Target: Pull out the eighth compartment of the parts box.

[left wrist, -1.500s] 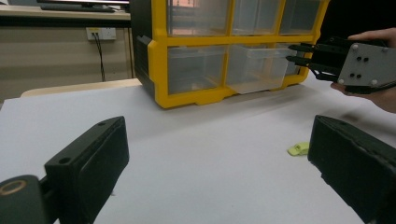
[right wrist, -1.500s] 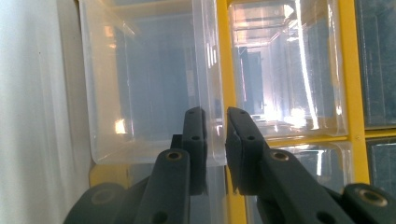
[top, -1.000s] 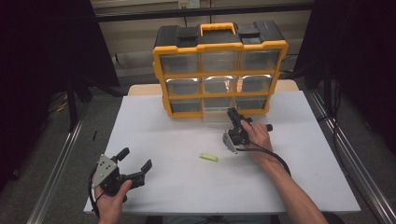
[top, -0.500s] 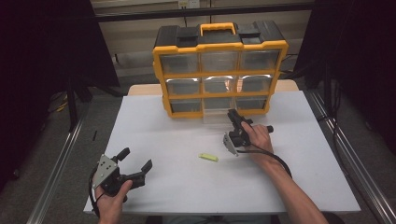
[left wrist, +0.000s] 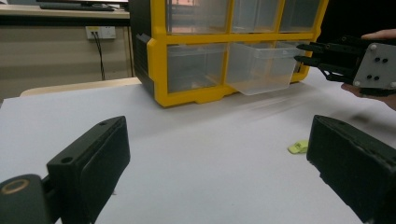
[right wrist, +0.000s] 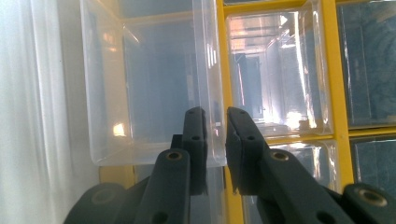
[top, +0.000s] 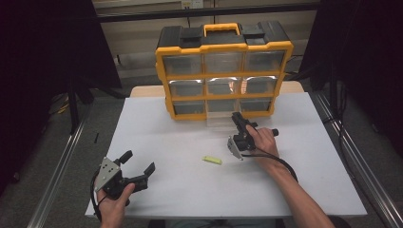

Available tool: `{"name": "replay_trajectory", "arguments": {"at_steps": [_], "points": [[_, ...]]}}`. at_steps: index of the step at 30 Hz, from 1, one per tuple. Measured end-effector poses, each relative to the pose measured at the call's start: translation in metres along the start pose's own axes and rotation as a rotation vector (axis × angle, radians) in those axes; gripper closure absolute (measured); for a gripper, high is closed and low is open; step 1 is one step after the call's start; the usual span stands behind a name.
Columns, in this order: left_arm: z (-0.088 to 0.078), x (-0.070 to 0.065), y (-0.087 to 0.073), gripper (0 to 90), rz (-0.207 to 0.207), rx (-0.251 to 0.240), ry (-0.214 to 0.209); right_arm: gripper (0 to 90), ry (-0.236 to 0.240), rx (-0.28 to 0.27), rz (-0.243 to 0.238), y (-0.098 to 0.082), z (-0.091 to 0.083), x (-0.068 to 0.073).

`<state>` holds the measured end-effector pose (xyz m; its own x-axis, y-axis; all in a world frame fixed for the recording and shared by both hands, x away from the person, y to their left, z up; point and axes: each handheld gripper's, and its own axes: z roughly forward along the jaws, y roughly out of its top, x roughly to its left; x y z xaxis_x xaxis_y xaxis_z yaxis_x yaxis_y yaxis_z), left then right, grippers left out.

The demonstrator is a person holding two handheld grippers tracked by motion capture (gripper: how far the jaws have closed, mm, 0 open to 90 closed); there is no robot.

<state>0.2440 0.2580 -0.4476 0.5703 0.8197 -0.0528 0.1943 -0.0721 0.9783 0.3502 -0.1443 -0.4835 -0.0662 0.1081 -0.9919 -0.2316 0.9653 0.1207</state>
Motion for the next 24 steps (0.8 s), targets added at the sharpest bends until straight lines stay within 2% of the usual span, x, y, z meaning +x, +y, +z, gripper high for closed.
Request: {"name": "replay_trajectory", "arguments": {"at_steps": [4,5,10,24], "points": [[0.0,0.0002,-0.0001,6.2,0.0,-0.002,-0.005,79.0,-0.002,0.005,0.01,0.0002,-0.0011,0.0009],[-0.0002,-0.0001,0.0001,6.2,0.002,0.002,0.002,79.0,-0.001,0.002,-0.004,0.0003,-0.0013,0.0],[-0.0005,-0.0001,0.0002,6.1,0.004,-0.002,-0.002,79.0,-0.001,0.003,0.012,0.0,-0.0031,0.0012],[-0.0013,0.0003,0.001,6.2,0.003,-0.006,0.001,79.0,0.008,-0.011,-0.011,0.0003,-0.0076,0.0003]]}}
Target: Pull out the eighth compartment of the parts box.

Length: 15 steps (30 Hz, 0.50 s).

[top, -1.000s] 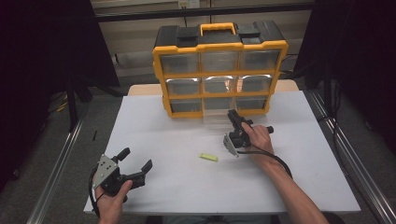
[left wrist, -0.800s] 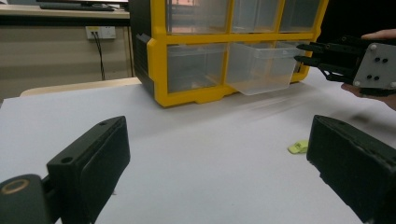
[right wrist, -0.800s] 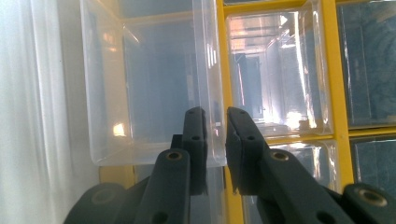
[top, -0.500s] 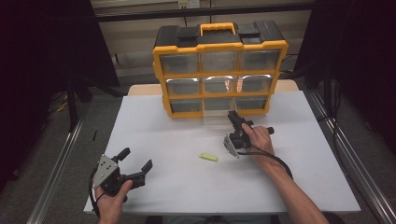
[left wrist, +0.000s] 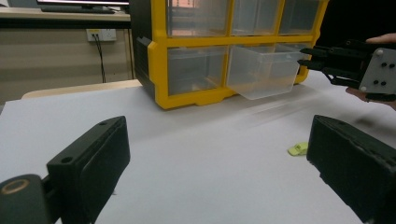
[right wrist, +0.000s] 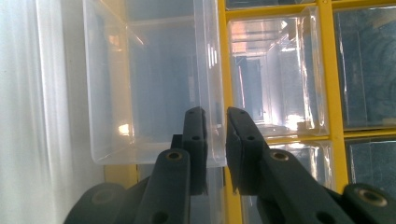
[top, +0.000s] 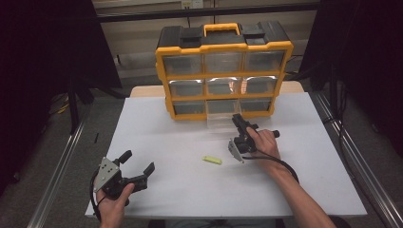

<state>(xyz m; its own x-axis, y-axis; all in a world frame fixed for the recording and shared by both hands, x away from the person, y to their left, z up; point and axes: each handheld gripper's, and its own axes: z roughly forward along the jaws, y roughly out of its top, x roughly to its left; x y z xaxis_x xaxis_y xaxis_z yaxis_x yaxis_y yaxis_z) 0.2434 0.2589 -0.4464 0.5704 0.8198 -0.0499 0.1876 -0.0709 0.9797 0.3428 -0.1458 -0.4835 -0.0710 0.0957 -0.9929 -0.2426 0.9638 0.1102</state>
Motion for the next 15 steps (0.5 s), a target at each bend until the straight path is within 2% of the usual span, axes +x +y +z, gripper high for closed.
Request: {"name": "replay_trajectory", "arguments": {"at_steps": [6,7,15], "points": [[0.0,0.001,-0.0003,6.2,0.0,0.004,0.003,79.1,0.003,-0.006,-0.026,0.0003,-0.0039,-0.0002],[0.0002,0.001,-0.0004,6.1,0.0,0.003,0.003,79.1,0.005,-0.005,-0.013,-0.0001,-0.0047,0.0009],[-0.0001,0.0016,-0.0002,6.1,0.005,0.004,0.006,79.0,-0.001,-0.007,-0.015,0.0002,-0.0065,0.001]]}}
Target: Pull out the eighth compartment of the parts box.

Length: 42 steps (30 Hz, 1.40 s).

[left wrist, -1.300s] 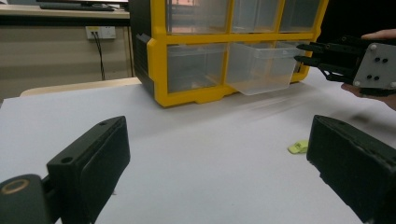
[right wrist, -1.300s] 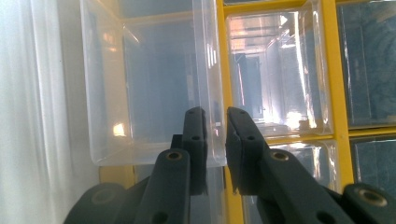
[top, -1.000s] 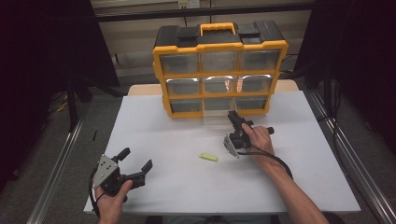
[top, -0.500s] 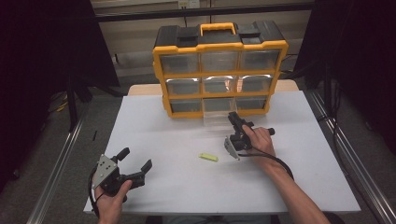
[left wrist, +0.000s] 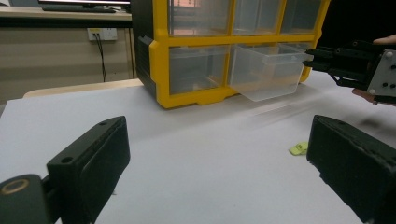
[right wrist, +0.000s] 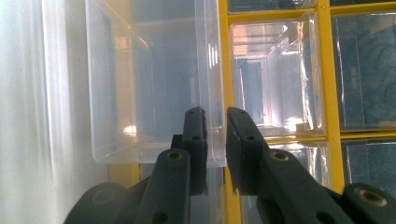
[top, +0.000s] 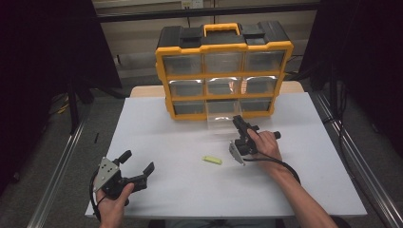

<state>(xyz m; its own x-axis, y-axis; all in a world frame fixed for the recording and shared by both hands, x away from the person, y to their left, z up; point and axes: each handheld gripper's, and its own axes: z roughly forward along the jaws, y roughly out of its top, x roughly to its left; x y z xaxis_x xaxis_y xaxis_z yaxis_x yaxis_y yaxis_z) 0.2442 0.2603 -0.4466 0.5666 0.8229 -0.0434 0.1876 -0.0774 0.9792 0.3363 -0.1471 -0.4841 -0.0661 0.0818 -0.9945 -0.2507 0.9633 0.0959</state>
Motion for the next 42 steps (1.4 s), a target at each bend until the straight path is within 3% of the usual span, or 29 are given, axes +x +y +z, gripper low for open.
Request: {"name": "replay_trajectory", "arguments": {"at_steps": [13,27,37,40,41,42], "points": [[0.0031,-0.0006,-0.0013,6.1,-0.007,0.004,-0.016,79.0,0.002,-0.012,-0.012,0.0015,-0.002,-0.0003],[0.0005,-0.0003,0.0001,6.1,-0.001,0.001,-0.003,78.8,0.003,-0.015,-0.016,0.003,-0.006,0.0001],[-0.0002,-0.0001,0.0004,6.1,0.003,0.001,-0.001,75.7,0.01,-0.004,0.043,0.004,-0.0065,-0.0002],[0.0001,0.0,0.0004,6.1,-0.004,-0.003,-0.001,71.3,0.012,0.001,0.101,0.0037,-0.0063,-0.0014],[0.0001,-0.0001,0.0005,6.1,-0.003,-0.003,-0.002,67.9,0.012,0.006,0.149,0.0033,-0.0066,-0.0027],[-0.0001,0.0,0.0004,6.1,-0.002,-0.001,-0.001,67.9,0.012,0.006,0.149,0.0033,-0.0066,-0.0027]]}}
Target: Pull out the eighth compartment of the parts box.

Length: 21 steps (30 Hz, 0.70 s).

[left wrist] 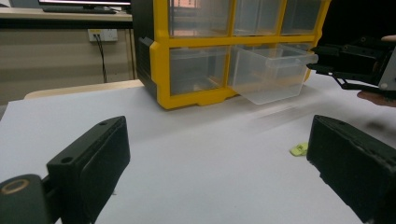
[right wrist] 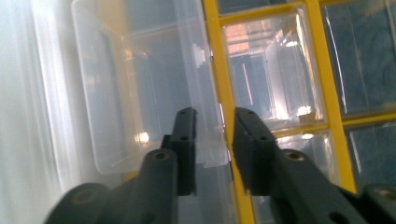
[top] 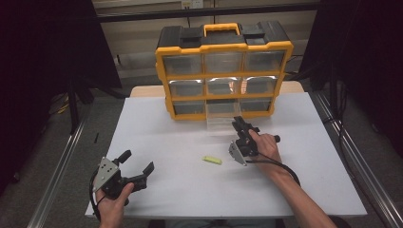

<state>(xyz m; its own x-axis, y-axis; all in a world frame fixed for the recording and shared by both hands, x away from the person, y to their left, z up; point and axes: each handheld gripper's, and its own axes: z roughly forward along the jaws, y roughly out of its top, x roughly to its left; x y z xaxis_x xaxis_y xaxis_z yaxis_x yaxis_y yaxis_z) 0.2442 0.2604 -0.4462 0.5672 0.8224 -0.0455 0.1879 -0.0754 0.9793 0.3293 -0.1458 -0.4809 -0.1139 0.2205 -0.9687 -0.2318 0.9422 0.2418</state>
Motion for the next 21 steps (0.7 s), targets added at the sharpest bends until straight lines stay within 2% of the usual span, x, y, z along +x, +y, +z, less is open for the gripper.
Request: {"name": "replay_trajectory", "arguments": {"at_steps": [2,3,7,11,13,19,20,21], "points": [[0.0,0.0,0.0,6.1,-0.001,-0.001,0.0,65.6,0.012,0.004,0.048,-0.001,0.0,-0.003],[0.0,0.0,0.0,6.2,-0.001,0.0,0.0,64.6,0.016,0.006,0.099,-0.001,-0.001,-0.003],[0.001,0.001,-0.001,6.1,0.001,0.007,0.006,55.3,0.049,0.009,0.236,-0.005,-0.001,-0.01],[0.002,0.001,-0.002,6.1,-0.001,0.005,0.0,51.3,0.072,0.017,0.342,-0.01,-0.004,-0.014],[0.002,0.001,-0.002,6.1,0.0,0.005,0.001,46.4,0.069,0.009,0.347,-0.011,-0.004,-0.014],[0.002,0.001,-0.002,6.1,-0.004,0.003,0.005,41.6,0.071,-0.002,0.339,-0.005,-0.003,-0.012],[0.002,0.001,-0.002,6.1,-0.003,0.003,0.004,37.6,0.084,-0.011,0.37,-0.005,-0.004,-0.013],[0.002,0.002,-0.002,6.1,0.003,0.005,0.006,37.6,0.084,-0.011,0.37,-0.005,-0.004,-0.013]]}}
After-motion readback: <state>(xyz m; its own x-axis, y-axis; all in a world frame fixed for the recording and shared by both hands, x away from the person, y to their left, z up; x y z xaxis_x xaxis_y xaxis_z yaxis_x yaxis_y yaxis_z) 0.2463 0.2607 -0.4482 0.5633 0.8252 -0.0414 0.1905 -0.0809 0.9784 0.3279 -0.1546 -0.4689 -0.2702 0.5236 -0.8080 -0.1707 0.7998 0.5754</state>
